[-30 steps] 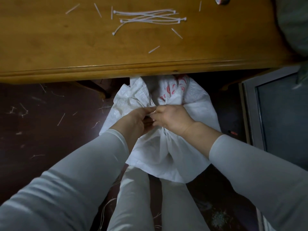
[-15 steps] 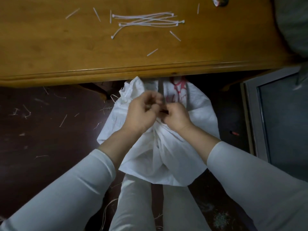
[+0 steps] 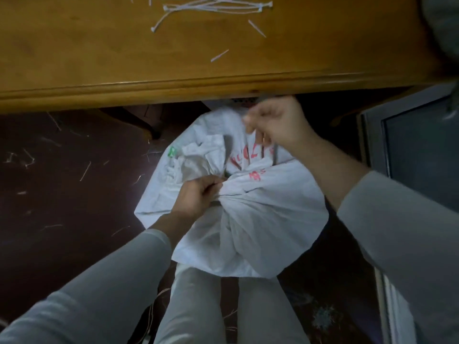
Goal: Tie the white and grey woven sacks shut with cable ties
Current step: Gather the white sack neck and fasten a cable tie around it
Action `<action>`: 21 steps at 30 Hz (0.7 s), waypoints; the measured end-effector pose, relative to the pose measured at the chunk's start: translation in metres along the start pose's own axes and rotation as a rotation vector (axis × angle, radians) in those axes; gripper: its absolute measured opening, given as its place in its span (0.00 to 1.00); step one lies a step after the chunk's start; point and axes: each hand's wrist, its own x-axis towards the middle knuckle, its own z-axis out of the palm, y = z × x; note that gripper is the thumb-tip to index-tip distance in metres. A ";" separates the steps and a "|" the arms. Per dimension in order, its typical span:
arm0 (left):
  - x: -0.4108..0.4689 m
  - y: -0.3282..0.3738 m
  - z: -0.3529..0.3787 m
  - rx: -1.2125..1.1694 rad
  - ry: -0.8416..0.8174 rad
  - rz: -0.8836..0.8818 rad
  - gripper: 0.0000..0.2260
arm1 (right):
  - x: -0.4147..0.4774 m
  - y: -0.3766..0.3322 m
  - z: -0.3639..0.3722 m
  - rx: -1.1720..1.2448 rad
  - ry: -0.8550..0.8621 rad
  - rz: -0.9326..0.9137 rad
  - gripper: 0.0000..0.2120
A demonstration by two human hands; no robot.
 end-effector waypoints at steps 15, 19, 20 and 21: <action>-0.034 0.045 0.021 -0.157 0.435 -0.364 0.16 | -0.034 0.079 0.060 -0.063 0.274 0.147 0.02; -0.023 0.067 0.032 -0.682 0.436 -0.876 0.19 | -0.034 0.073 0.059 -0.520 0.089 0.242 0.12; -0.017 0.071 0.033 -0.734 0.397 -0.862 0.17 | -0.033 0.068 0.058 -0.598 0.057 0.249 0.14; -0.011 0.075 0.034 -0.777 0.363 -0.829 0.15 | -0.032 0.065 0.058 -0.634 0.028 0.255 0.15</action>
